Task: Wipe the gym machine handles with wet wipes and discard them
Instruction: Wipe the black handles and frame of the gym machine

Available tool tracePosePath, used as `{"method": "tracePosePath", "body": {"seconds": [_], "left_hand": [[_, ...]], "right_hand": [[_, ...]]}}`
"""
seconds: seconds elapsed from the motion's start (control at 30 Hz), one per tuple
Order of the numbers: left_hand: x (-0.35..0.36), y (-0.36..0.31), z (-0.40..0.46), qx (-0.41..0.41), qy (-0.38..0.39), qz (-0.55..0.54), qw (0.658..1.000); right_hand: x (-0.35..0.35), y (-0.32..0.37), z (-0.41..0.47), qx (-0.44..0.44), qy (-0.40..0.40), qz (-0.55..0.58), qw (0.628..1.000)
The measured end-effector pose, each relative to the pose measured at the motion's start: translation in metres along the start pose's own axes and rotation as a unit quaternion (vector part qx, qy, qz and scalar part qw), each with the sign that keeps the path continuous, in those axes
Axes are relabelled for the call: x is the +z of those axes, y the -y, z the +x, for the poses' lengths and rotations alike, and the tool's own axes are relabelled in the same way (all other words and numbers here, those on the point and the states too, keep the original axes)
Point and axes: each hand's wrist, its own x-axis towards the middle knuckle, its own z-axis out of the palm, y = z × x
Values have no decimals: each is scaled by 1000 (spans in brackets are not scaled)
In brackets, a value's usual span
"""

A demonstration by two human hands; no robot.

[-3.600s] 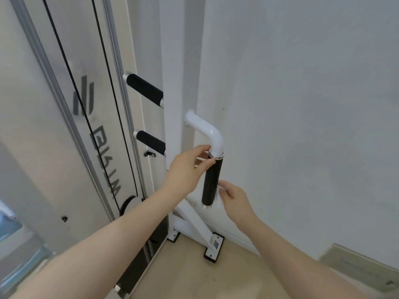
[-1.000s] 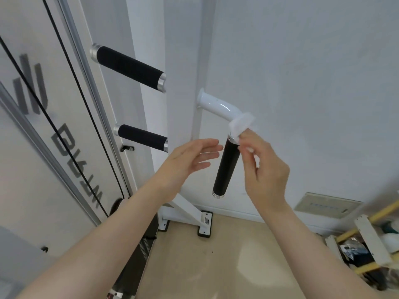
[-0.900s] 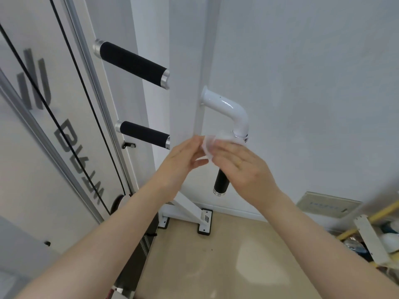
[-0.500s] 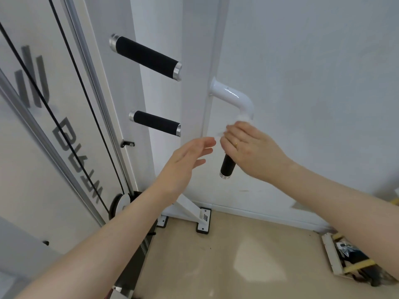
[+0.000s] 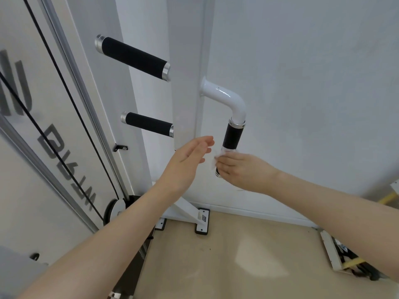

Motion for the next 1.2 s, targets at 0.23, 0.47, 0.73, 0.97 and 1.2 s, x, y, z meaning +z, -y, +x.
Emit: {"method": "tracePosePath", "body": {"seconds": [0.23,0.47,0.73,0.97,1.2], "left_hand": [[-2,-4,4,-12,-15,2,1000],[9,0,12,-12,-15,37,999],[28,-2,10,-1,-50,76,996],[44,-7,8,30,-143,166,975],[45,-8,-5,-1,-236,208,949]], "right_hand": [[5,16,1,105,-123,35,986],[1,13,13,186,-203,109,955],[46,27,-37,118,147,491,851],[-4,-46,1,374,-165,878,247],[5,-13,2,266,-35,943,195]]}}
